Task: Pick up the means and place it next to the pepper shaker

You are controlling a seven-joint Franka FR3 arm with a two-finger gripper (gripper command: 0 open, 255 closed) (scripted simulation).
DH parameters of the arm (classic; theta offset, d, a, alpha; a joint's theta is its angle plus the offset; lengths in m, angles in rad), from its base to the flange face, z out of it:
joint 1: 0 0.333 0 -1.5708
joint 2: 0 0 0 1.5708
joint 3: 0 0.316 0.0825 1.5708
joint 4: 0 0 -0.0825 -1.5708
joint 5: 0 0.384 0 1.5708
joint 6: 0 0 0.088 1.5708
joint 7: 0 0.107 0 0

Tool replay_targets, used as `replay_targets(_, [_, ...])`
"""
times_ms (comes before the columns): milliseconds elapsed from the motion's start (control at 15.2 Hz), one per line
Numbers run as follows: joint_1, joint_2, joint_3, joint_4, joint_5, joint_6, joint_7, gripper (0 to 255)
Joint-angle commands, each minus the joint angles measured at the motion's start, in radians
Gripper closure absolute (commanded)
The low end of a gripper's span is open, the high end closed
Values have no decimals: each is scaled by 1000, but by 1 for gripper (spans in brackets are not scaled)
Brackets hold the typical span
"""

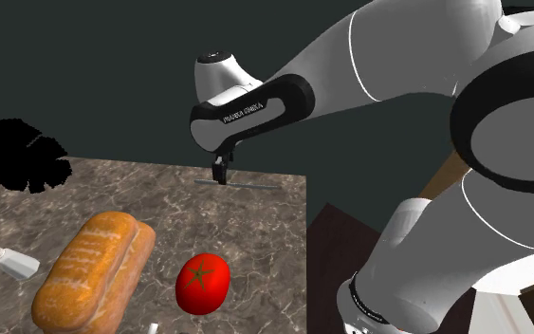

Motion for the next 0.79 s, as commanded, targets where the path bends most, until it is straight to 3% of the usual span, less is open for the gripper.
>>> replay_targets(0, [2, 31, -4, 1, 9, 28, -28, 0])
replay_targets(396, [4, 90, -4, -32, 20, 119, -35, 0])
replay_targets(726, [4, 90, -4, -32, 20, 119, -35, 0])
